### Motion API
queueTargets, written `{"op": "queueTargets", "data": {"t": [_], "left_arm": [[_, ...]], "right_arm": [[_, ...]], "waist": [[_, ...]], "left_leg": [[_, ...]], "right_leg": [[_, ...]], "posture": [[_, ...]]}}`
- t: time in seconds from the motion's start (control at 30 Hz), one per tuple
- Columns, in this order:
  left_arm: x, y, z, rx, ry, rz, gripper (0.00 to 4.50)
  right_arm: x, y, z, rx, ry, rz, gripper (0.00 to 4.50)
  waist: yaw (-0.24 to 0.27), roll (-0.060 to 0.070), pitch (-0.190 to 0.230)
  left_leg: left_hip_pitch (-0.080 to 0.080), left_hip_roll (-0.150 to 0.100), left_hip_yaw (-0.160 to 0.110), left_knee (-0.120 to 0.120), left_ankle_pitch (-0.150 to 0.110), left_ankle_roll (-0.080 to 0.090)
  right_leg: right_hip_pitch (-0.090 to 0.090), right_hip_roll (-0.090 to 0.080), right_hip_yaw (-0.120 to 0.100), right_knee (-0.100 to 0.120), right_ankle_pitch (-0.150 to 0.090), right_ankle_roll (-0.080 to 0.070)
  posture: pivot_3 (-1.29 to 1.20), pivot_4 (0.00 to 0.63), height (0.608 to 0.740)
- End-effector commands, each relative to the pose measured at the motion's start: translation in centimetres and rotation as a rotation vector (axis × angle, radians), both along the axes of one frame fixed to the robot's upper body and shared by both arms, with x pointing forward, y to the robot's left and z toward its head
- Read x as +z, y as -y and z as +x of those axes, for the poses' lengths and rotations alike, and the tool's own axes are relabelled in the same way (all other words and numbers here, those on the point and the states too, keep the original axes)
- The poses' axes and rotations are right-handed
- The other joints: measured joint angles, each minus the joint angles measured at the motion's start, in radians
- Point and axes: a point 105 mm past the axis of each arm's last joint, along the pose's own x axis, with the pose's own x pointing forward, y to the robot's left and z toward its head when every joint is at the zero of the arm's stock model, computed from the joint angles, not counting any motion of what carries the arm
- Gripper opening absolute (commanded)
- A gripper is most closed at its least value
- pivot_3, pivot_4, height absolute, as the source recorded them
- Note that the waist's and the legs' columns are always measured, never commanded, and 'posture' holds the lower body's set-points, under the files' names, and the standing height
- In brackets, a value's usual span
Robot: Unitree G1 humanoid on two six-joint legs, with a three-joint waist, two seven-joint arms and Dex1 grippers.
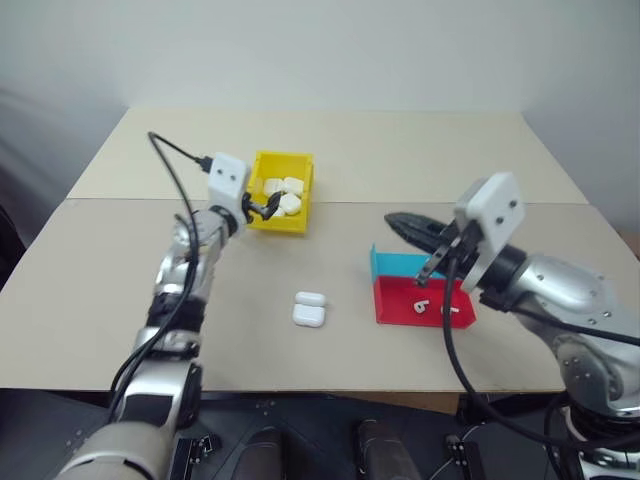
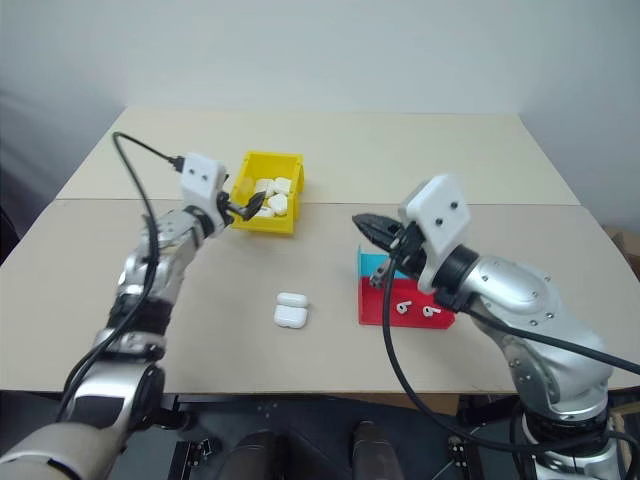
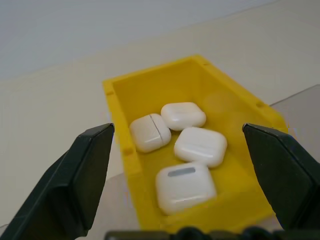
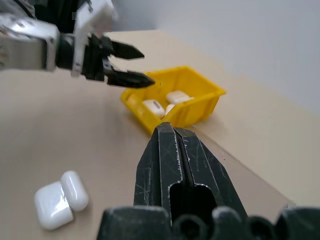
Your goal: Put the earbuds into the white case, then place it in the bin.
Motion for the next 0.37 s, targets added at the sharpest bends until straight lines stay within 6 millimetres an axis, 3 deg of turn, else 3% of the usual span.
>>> {"op": "queueTargets", "data": {"t": [0.03, 0.17, 0.33, 0.37], "left_arm": [[3.3, 1.0, -4.5, -0.181, 0.11, -0.006, 4.48], [3.9, 1.8, -11.6, -0.444, 0.119, -0.048, 4.48], [2.8, 2.2, -16.4, -0.593, 0.044, 0.003, 4.48], [2.7, 2.2, -16.9, -0.602, 0.029, 0.001, 4.48]], "right_arm": [[-0.4, 0.1, -0.2, 0.031, 0.041, 0.006, 0.0], [-1.9, -0.4, -0.6, 0.163, -0.026, -0.012, 0.0], [-1.7, -0.6, -1.6, 0.315, -0.043, -0.033, 0.0], [-1.8, -0.5, -1.9, 0.341, -0.05, -0.046, 0.0]], "waist": [[0.002, 0.0, 0.0], [-0.003, 0.0, 0.0], [0.006, 0.0, 0.0], [0.006, 0.0, 0.0]], "left_leg": [[0.001, 0.0, 0.0, 0.0, 0.0, 0.0], [0.003, 0.002, 0.0, 0.0, 0.0, -0.001], [0.008, 0.001, 0.0, 0.001, 0.001, -0.001], [0.016, 0.001, 0.002, 0.001, 0.001, -0.001]], "right_leg": [[0.0, 0.0, 0.0, 0.0, 0.0, 0.0], [0.001, 0.0, 0.002, 0.0, 0.0, 0.0], [0.004, 0.001, 0.003, 0.002, 0.0, 0.0], [0.013, 0.001, 0.001, 0.001, -0.002, 0.001]], "posture": [[0.0, 0.15, 0.74], [0.0, 0.15, 0.74], [0.0, 0.15, 0.74], [0.0, 0.15, 0.74]]}}
